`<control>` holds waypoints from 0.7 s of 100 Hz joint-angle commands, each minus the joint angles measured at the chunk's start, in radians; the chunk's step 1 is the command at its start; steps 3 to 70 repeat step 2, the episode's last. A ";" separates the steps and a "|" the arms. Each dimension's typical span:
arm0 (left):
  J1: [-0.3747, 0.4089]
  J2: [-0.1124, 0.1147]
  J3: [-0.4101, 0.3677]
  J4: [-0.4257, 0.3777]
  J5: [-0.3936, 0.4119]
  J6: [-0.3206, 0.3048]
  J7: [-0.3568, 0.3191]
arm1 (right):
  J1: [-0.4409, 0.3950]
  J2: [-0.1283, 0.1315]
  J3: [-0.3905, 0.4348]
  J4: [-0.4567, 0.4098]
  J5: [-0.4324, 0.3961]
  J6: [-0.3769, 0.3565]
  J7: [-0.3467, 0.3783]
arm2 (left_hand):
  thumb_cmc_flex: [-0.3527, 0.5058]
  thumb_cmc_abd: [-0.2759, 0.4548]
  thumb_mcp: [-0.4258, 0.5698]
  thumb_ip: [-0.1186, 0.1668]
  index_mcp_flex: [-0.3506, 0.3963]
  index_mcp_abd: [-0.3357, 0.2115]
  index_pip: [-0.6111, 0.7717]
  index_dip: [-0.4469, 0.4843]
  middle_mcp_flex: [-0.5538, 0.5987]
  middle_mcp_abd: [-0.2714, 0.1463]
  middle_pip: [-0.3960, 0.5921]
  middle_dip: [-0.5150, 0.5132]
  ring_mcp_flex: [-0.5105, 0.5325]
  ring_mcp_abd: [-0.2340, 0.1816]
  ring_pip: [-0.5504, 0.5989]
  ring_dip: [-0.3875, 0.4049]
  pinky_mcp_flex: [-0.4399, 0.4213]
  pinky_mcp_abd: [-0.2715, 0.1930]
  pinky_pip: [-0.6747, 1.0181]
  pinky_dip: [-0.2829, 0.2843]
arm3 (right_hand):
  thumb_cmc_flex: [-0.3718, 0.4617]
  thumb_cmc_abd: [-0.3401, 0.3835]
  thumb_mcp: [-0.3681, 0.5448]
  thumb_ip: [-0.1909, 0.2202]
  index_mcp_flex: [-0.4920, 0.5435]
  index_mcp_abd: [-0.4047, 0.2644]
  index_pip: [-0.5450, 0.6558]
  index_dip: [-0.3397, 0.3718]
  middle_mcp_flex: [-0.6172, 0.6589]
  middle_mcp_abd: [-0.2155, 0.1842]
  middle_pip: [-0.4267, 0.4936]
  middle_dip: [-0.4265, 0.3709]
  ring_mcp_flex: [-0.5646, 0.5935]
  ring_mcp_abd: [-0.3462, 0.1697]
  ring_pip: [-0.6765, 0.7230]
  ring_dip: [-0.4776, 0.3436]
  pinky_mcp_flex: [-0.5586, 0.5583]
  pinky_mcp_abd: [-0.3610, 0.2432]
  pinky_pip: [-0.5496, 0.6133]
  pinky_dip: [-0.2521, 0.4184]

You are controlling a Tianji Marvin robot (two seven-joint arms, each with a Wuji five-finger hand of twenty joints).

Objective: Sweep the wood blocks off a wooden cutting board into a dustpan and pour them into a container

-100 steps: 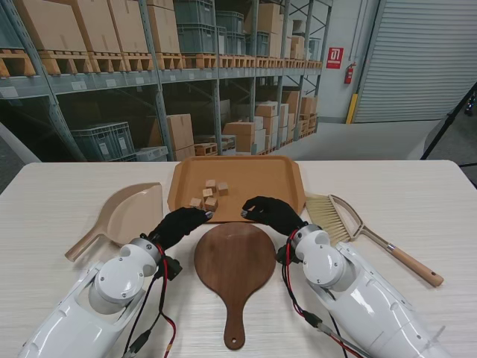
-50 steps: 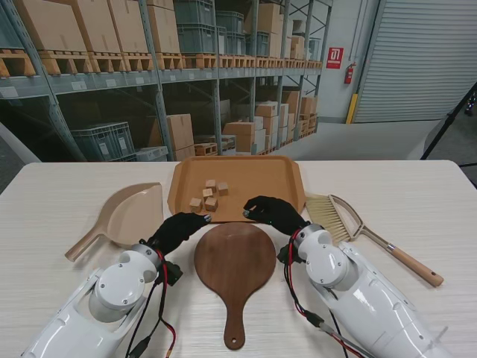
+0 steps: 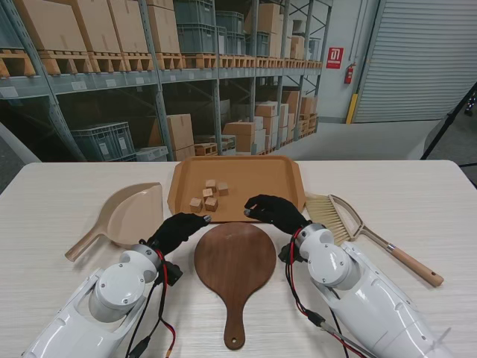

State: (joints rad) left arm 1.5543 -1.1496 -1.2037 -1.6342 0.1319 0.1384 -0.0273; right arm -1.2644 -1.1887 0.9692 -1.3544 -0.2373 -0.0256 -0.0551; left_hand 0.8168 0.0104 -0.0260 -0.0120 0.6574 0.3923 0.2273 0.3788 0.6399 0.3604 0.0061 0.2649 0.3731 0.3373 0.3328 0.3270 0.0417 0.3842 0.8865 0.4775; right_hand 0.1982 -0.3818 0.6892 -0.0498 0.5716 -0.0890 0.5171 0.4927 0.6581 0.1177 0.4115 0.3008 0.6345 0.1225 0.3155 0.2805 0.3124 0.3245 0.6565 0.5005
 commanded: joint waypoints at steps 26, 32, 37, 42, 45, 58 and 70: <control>0.006 -0.004 -0.003 -0.009 0.005 0.003 -0.016 | -0.009 0.000 -0.001 -0.005 -0.003 -0.008 0.015 | -0.016 0.036 -0.005 -0.009 0.015 -0.004 -0.004 0.001 0.035 0.014 0.301 -0.004 0.052 0.031 0.003 0.009 0.004 0.008 0.018 -0.014 | -0.036 0.028 -0.035 0.014 0.004 -0.021 -0.008 -0.001 -0.014 -0.015 -0.013 -0.010 -0.016 -0.020 -0.019 -0.003 0.000 0.018 -0.017 0.031; 0.006 -0.004 -0.003 -0.009 0.005 0.003 -0.016 | -0.009 0.000 -0.001 -0.005 -0.003 -0.008 0.015 | -0.016 0.036 -0.005 -0.009 0.015 -0.004 -0.004 0.001 0.035 0.014 0.301 -0.004 0.052 0.031 0.003 0.009 0.004 0.008 0.018 -0.014 | -0.036 0.028 -0.035 0.014 0.004 -0.021 -0.008 -0.001 -0.014 -0.015 -0.013 -0.010 -0.016 -0.020 -0.019 -0.003 0.000 0.018 -0.017 0.031; 0.006 -0.004 -0.003 -0.009 0.005 0.003 -0.016 | -0.009 0.000 -0.001 -0.005 -0.003 -0.008 0.015 | -0.016 0.036 -0.005 -0.009 0.015 -0.004 -0.004 0.001 0.035 0.014 0.301 -0.004 0.052 0.031 0.003 0.009 0.004 0.008 0.018 -0.014 | -0.036 0.028 -0.035 0.014 0.004 -0.021 -0.008 -0.001 -0.014 -0.015 -0.013 -0.010 -0.016 -0.020 -0.019 -0.003 0.000 0.018 -0.017 0.031; 0.006 -0.004 -0.003 -0.009 0.005 0.003 -0.016 | -0.009 0.000 -0.001 -0.005 -0.003 -0.008 0.015 | -0.016 0.036 -0.005 -0.009 0.015 -0.004 -0.004 0.001 0.035 0.014 0.301 -0.004 0.052 0.031 0.003 0.009 0.004 0.008 0.018 -0.014 | -0.036 0.028 -0.035 0.014 0.004 -0.021 -0.008 -0.001 -0.014 -0.015 -0.013 -0.010 -0.016 -0.020 -0.019 -0.003 0.000 0.018 -0.017 0.031; 0.006 -0.004 -0.003 -0.009 0.005 0.003 -0.016 | -0.009 0.000 -0.001 -0.005 -0.003 -0.008 0.015 | -0.016 0.036 -0.005 -0.009 0.015 -0.004 -0.004 0.001 0.035 0.014 0.301 -0.004 0.052 0.031 0.003 0.009 0.004 0.008 0.018 -0.014 | -0.036 0.028 -0.035 0.014 0.004 -0.021 -0.008 -0.001 -0.014 -0.015 -0.013 -0.010 -0.016 -0.020 -0.019 -0.003 0.000 0.018 -0.017 0.031; 0.006 -0.004 -0.003 -0.009 0.005 0.003 -0.016 | -0.009 0.000 -0.001 -0.005 -0.003 -0.008 0.015 | -0.016 0.036 -0.005 -0.009 0.015 -0.004 -0.004 0.001 0.035 0.014 0.301 -0.004 0.052 0.031 0.003 0.009 0.004 0.008 0.018 -0.014 | -0.036 0.028 -0.035 0.014 0.004 -0.021 -0.008 -0.001 -0.014 -0.015 -0.013 -0.010 -0.016 -0.020 -0.019 -0.003 0.000 0.018 -0.017 0.031; 0.006 -0.004 -0.003 -0.009 0.005 0.003 -0.016 | -0.009 0.000 -0.001 -0.005 -0.003 -0.008 0.015 | -0.016 0.036 -0.005 -0.009 0.015 -0.004 -0.004 0.001 0.035 0.014 0.301 -0.004 0.052 0.031 0.003 0.009 0.004 0.008 0.018 -0.014 | -0.036 0.028 -0.035 0.014 0.004 -0.021 -0.008 -0.001 -0.014 -0.015 -0.013 -0.010 -0.016 -0.020 -0.019 -0.003 0.000 0.018 -0.017 0.031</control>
